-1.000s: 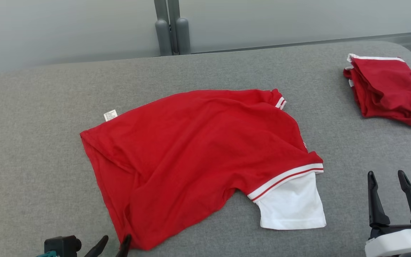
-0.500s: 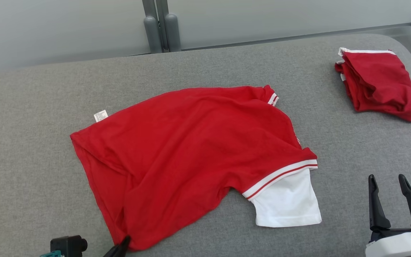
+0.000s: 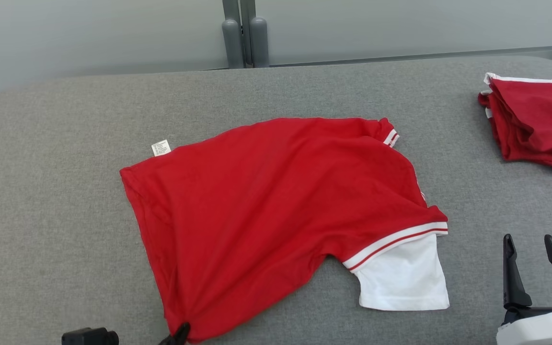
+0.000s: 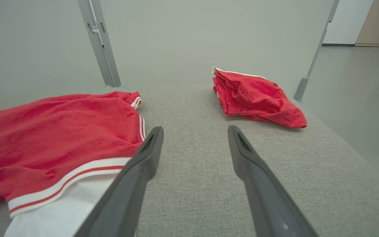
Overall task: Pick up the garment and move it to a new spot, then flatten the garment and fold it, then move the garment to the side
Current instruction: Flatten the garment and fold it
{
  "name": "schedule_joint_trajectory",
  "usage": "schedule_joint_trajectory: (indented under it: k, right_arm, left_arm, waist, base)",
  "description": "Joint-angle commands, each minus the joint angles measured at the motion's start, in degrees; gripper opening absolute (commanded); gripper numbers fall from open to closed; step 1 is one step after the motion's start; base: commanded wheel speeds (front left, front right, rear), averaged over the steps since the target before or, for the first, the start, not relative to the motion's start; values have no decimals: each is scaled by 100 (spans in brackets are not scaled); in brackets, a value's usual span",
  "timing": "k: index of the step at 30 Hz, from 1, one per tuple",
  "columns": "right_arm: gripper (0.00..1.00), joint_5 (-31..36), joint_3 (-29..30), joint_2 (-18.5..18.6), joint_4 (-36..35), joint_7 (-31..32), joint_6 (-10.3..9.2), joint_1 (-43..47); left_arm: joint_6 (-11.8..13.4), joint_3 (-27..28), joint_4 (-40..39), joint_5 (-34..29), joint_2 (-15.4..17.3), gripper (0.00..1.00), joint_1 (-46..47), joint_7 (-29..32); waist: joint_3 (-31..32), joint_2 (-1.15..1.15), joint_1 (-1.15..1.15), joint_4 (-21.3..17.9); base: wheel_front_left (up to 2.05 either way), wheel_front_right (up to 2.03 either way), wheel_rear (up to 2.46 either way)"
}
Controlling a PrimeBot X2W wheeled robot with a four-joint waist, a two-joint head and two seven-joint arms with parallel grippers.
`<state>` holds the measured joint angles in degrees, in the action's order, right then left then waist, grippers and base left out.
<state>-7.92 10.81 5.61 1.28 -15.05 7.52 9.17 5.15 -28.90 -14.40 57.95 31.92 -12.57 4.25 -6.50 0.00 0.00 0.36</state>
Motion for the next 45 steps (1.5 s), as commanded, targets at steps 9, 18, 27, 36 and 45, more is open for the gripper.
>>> schedule_joint_trajectory:
  k: [9, 18, 27, 36, 45]
  right_arm:
    - [100, -62, -101, 75, 46, -17, -7, -176]
    - [100, -61, -20, 127, 94, -17, -7, -122]
    - [100, -55, 47, 95, 132, -17, -7, -19]
    - [100, -59, 82, 191, 166, -17, -7, 107]
    - [100, -39, 83, 231, 47, -17, -7, 260]
  left_arm:
    - [16, -28, 876, 183, -161, 50, 260, 173]
    - [-282, -6, 2275, 444, -465, 100, 490, 91]
    - [-248, -38, 2872, 493, -478, 100, 80, -15]
    - [-487, -57, 2697, 667, -678, 100, -191, -234]
    - [-413, 193, 2359, 20, -522, 100, -128, -1267]
  waist:
    - [-247, 0, 0, -10]
    - [-310, 0, 0, -261]
    - [-187, 0, 0, -153]
    - [241, 0, 0, 171]
    - [701, 0, 0, 408]
  base:
    - [0, 0, 0]
    - [0, 0, 0]
    - [0, 0, 0]
    - [0, 0, 0]
    - [0, 0, 0]
